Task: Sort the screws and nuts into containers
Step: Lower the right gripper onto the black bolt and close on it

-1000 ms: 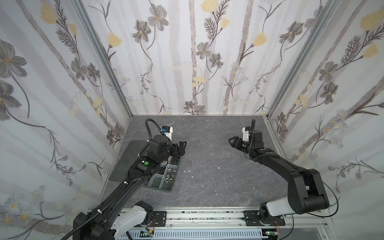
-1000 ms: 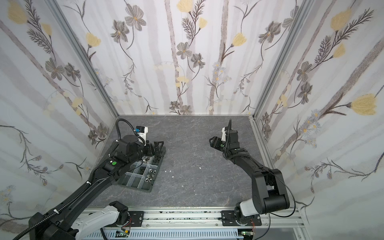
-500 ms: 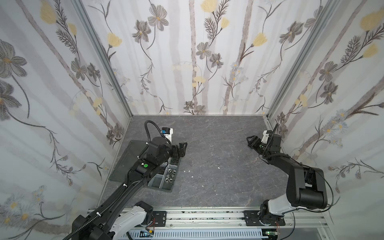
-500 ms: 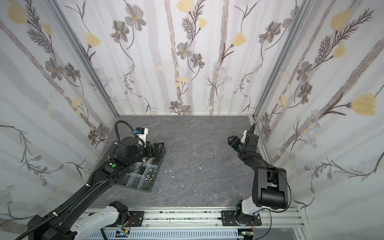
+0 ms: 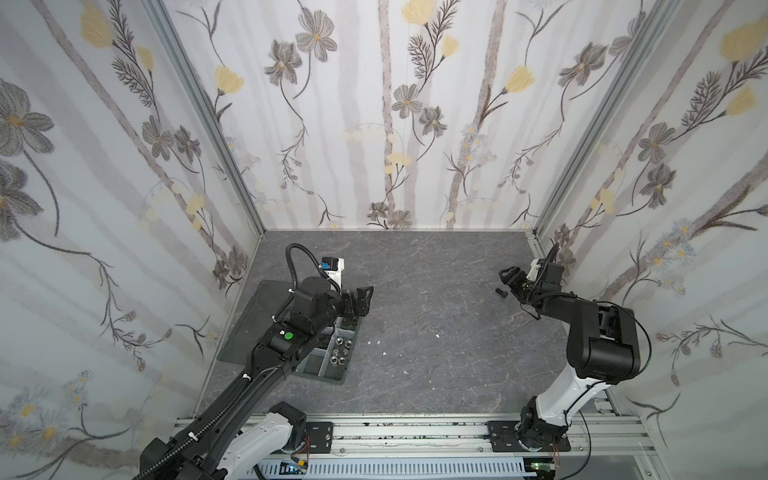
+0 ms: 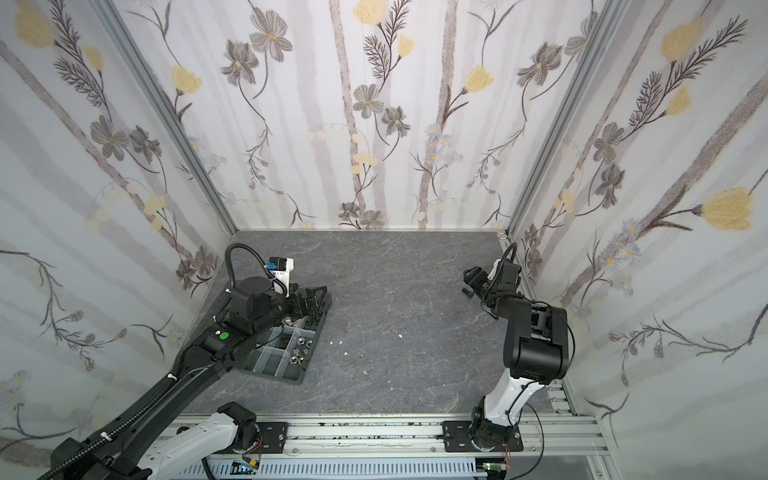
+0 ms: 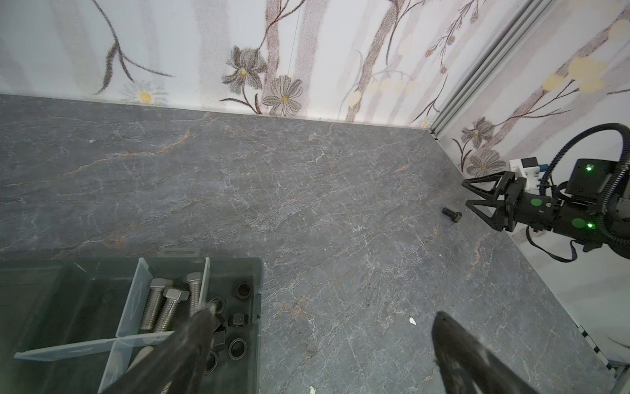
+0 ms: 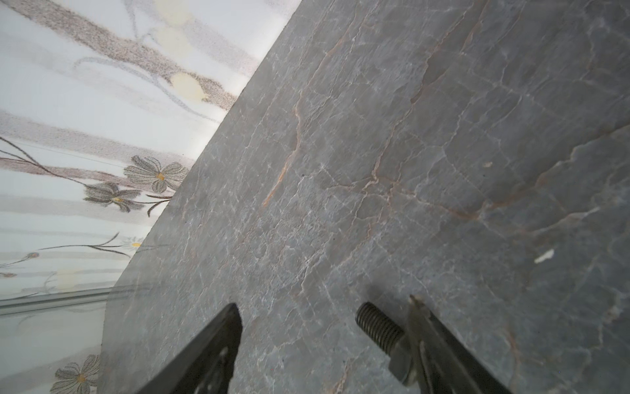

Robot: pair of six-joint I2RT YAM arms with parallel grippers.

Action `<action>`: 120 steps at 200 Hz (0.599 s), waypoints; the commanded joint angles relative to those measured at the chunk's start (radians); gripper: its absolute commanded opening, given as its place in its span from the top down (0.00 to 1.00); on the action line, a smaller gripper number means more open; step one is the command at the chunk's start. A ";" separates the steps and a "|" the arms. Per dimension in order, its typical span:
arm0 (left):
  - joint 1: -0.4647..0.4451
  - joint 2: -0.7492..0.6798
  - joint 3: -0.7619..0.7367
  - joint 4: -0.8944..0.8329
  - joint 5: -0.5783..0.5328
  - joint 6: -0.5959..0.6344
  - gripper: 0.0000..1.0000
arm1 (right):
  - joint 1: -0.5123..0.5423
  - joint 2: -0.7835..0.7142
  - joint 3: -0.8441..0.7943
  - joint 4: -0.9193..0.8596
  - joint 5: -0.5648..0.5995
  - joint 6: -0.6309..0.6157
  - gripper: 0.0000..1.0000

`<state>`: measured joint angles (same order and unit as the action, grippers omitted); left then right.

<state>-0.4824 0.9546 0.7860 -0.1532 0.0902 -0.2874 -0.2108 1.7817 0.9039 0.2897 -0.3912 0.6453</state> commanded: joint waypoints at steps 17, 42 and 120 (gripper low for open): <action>0.002 -0.011 -0.004 0.034 0.004 0.002 0.00 | 0.003 0.051 0.017 -0.012 -0.014 -0.005 0.23; 0.002 -0.014 -0.004 0.035 0.010 0.002 0.00 | 0.005 0.041 -0.003 -0.027 0.000 -0.019 0.24; -0.001 -0.043 -0.010 0.037 0.009 0.002 0.00 | 0.107 0.044 0.061 -0.212 0.124 -0.129 0.33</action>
<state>-0.4828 0.9195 0.7795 -0.1524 0.0982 -0.2878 -0.1287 1.8290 0.9375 0.1539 -0.3370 0.5735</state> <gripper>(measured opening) 0.998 0.674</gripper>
